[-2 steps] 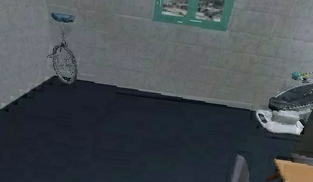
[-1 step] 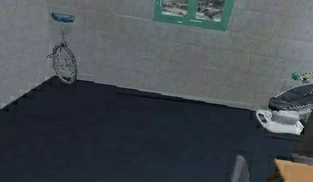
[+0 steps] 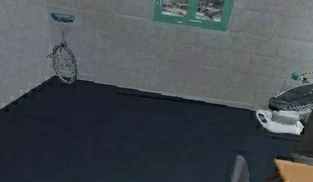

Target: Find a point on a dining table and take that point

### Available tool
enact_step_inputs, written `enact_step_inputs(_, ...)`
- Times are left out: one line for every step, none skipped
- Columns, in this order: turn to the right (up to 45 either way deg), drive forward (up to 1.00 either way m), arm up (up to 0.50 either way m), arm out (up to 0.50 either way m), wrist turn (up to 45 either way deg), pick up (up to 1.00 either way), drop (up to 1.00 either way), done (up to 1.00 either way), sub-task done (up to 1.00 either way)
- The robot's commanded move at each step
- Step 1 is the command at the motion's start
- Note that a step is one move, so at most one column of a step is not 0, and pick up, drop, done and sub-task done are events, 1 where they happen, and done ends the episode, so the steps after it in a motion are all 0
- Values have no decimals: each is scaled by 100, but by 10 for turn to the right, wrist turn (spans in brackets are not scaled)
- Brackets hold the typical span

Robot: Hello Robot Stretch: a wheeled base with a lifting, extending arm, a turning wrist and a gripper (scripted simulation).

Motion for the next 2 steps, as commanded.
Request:
enact_step_inputs(0,0,0,46,0,0,0,0,0)
enact_step_inputs(0,0,0,0,450,0,0,0,0)
